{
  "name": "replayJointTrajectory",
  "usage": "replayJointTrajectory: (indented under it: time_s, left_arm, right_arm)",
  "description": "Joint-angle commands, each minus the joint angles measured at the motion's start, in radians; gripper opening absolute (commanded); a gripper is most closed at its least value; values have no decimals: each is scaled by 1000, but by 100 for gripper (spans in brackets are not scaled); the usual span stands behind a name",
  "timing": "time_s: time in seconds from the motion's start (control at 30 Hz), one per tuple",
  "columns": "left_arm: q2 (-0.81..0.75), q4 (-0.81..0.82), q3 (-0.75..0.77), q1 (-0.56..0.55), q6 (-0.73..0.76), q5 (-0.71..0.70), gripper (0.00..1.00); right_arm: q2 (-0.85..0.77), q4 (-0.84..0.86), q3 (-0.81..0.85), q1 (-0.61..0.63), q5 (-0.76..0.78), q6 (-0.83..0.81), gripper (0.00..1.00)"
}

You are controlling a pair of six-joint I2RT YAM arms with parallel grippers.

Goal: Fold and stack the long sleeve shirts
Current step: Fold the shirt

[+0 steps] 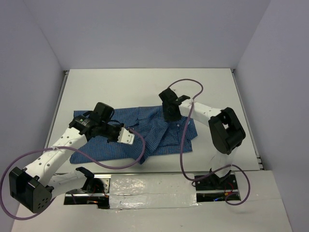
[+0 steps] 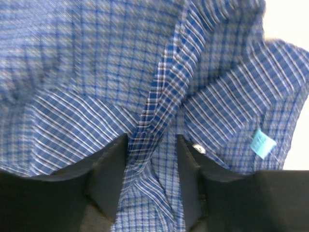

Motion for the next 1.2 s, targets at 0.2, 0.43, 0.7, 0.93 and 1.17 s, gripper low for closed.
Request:
replayJointTrajectory:
  time_s: [0.2, 0.43, 0.7, 0.93, 1.17]
  left_arm:
    - [-6, 24, 60, -4, -73, 61, 0]
    - [-1, 11, 67, -4, -59, 79, 0]
    - [-6, 42, 66, -4, -100, 128, 0]
    - [-3, 59, 72, -4, -134, 130, 0]
    - [0, 59, 83, -4, -142, 115, 0]
  right_arm:
    - [-223, 90, -224, -83, -33, 77, 39]
    - [-409, 317, -417, -226, -275, 96, 36]
    - [-403, 499, -442, -290, -494, 74, 50]
    - [-204, 392, -233, -289, -353, 27, 49]
    - [-39, 285, -40, -255, -244, -67, 44]
